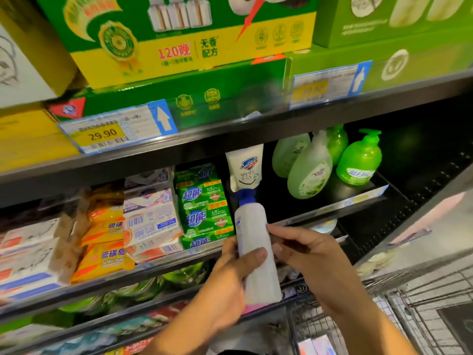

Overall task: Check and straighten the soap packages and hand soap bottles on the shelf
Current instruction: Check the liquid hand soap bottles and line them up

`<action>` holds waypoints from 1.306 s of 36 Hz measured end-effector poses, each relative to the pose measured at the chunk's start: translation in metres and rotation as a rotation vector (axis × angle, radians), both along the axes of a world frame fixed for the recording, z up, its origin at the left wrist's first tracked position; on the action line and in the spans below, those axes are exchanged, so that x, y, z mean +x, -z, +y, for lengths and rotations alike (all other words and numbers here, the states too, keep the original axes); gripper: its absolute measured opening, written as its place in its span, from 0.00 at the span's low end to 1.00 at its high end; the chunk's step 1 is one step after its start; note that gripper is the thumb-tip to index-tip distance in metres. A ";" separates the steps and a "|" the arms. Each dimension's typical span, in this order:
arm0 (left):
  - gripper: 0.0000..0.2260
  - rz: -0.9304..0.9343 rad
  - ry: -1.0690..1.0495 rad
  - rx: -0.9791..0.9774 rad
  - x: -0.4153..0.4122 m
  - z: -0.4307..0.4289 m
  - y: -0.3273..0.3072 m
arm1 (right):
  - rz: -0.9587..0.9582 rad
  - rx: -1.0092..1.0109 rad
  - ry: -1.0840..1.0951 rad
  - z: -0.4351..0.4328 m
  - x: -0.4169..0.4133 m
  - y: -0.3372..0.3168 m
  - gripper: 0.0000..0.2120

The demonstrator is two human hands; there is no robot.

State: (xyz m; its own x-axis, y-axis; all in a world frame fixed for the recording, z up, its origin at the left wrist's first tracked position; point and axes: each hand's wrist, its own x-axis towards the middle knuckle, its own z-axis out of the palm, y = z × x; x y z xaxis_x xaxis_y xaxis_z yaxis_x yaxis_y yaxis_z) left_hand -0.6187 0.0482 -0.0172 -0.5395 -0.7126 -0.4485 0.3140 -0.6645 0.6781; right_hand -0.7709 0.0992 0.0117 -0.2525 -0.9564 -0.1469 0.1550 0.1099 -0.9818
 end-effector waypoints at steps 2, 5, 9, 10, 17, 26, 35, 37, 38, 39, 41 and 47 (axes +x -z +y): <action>0.43 0.012 0.026 -0.002 0.004 -0.003 -0.001 | 0.058 0.025 0.008 0.000 0.000 0.002 0.13; 0.44 0.013 0.130 -0.038 0.010 -0.005 -0.005 | 0.115 0.070 0.061 -0.001 0.004 0.004 0.13; 0.20 -0.013 0.145 -0.116 0.007 -0.002 -0.013 | 0.172 0.083 0.076 0.001 0.011 0.005 0.17; 0.15 -0.019 0.133 -0.127 0.006 -0.002 -0.014 | 0.182 0.080 0.073 0.001 0.010 0.005 0.17; 0.41 -0.015 0.040 -0.159 0.007 -0.007 -0.014 | 0.073 0.037 -0.120 0.009 -0.006 0.000 0.15; 0.37 -0.238 0.046 -0.504 0.014 -0.022 -0.016 | 0.164 -0.108 0.004 0.009 -0.008 0.006 0.21; 0.24 -0.307 0.102 -1.005 0.024 -0.026 -0.026 | 0.487 -0.526 0.012 0.011 -0.018 0.016 0.27; 0.18 -0.220 0.042 -1.007 0.024 -0.026 -0.029 | 0.493 -0.556 -0.023 0.012 -0.021 0.016 0.24; 0.17 -0.202 0.028 -1.012 0.024 -0.026 -0.030 | 0.493 -0.552 -0.023 0.012 -0.020 0.015 0.25; 0.18 -0.216 0.030 -1.025 0.024 -0.026 -0.031 | 0.498 -0.541 -0.017 0.011 -0.020 0.013 0.27; 0.22 -0.289 0.060 -1.080 0.025 -0.028 -0.035 | 0.520 -0.484 0.011 0.011 -0.020 0.008 0.30; 0.24 -0.254 0.194 -0.725 0.018 -0.033 -0.052 | -0.033 -0.243 -0.126 0.003 -0.020 -0.011 0.20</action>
